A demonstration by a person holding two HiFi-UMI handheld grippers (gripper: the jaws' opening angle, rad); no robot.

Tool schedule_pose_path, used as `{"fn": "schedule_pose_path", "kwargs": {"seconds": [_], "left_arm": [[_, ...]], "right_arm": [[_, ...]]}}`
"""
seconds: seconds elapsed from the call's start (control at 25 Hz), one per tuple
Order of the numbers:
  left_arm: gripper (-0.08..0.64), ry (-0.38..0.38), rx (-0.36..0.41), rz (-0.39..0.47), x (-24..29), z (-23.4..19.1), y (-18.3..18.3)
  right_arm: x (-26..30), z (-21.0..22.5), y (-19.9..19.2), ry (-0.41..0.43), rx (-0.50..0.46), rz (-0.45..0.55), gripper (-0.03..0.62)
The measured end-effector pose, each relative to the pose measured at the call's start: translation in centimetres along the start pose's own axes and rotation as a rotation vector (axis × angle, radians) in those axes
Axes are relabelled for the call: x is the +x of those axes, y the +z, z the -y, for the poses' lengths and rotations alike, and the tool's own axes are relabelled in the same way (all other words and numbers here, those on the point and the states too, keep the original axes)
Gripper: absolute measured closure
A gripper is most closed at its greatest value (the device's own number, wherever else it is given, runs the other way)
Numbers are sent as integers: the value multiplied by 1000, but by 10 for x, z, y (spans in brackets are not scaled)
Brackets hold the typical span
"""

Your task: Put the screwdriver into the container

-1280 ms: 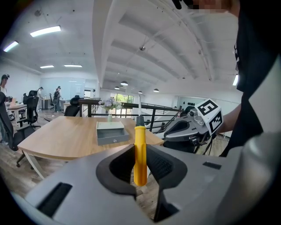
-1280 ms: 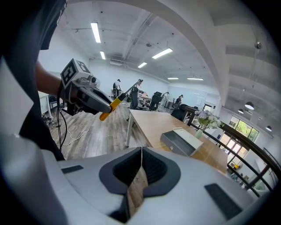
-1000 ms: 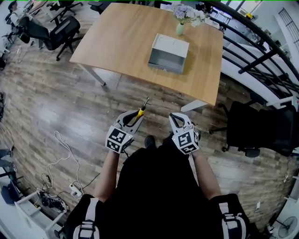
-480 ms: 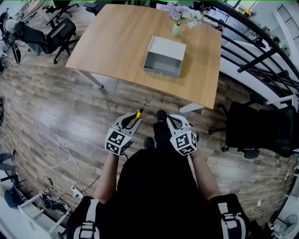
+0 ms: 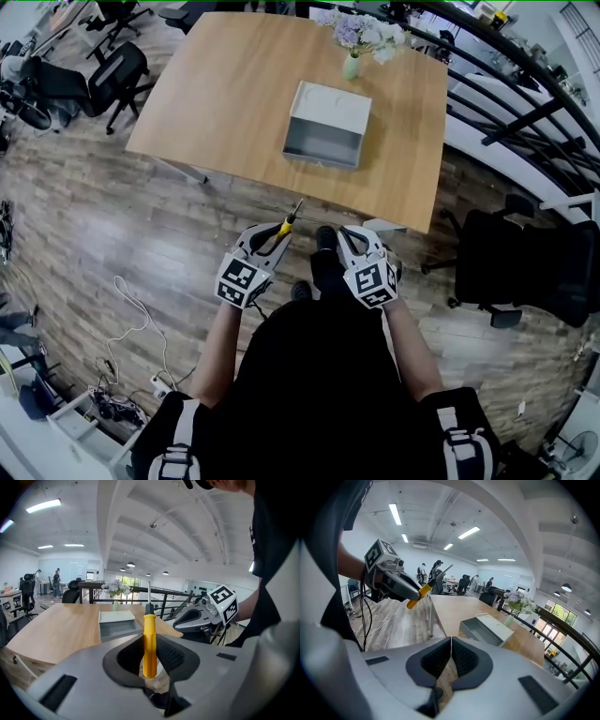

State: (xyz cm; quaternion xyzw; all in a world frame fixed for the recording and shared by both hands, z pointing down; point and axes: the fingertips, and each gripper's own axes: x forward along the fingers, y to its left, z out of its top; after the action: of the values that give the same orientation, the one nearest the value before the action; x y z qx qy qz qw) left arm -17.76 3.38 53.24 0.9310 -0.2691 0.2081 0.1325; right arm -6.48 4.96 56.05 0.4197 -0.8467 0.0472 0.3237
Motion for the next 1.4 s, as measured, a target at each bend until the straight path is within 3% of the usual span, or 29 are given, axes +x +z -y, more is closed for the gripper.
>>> {"fn": "schedule_pose_path", "kwargs": {"seconds": [0.68,1.4], "left_arm": [[468,32,9,-72,57,-44,30],[468,47,34,-164,138,-68,49]], "right_arm": [[54,77,14,61,4,13,566],[92,152,3,141,-28,15,566]]}}
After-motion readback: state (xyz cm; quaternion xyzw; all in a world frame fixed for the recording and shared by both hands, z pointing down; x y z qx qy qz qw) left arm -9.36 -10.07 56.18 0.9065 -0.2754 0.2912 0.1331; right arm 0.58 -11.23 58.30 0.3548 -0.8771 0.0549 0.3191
